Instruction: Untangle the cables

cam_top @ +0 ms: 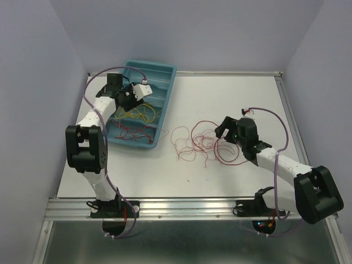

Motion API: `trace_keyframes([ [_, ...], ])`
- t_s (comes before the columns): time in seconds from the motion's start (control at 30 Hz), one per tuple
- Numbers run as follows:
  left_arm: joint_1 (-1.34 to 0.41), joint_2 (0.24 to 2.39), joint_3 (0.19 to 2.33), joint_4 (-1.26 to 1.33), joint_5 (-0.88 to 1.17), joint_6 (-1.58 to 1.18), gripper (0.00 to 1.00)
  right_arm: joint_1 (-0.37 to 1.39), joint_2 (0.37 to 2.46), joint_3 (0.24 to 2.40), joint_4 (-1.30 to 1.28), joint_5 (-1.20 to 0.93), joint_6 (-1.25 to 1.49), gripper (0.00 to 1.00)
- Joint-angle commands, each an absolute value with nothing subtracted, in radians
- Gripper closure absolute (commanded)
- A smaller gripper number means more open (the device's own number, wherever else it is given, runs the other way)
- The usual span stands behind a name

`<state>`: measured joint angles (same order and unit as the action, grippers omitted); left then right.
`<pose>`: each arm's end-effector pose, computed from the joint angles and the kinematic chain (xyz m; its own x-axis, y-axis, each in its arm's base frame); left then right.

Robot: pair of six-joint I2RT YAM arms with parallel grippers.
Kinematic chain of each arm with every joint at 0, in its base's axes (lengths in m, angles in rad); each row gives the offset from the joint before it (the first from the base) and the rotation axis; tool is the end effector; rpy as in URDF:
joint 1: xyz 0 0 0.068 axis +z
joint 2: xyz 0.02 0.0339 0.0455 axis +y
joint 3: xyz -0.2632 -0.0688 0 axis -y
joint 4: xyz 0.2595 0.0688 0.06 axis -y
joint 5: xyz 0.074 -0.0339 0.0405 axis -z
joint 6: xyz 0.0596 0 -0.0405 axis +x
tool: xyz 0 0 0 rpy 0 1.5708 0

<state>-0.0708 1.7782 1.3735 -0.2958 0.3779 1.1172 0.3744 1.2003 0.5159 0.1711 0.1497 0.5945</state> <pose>0.4326 -0.0527 0.2406 0.0303 0.8354 -0.5488 0.7301 0.3565 0.5830 0.2634 0.0939 0.1760 -0.5134 0.3933 -0.7627 0.0566 0.9024 0.4272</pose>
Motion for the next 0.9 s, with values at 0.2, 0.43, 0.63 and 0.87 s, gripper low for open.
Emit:
trace_keyframes([
  [0.2,-0.100,1.560,1.387,-0.399,0.465,1.109,0.36,0.374,1.336,0.633,0.202,0.006,0.577,0.17],
  [0.43,-0.286,1.462,1.354,-0.319,0.491,0.933,0.34,0.376,1.411,0.655,0.206,-0.020,0.546,0.24],
  [0.63,-0.458,1.511,1.400,-0.216,0.606,0.730,0.29,0.377,1.444,0.672,0.236,-0.054,0.531,0.46],
  [0.87,-0.685,1.757,1.520,-0.088,0.483,0.577,0.29,0.379,1.313,0.600,0.291,-0.058,0.520,0.90],
])
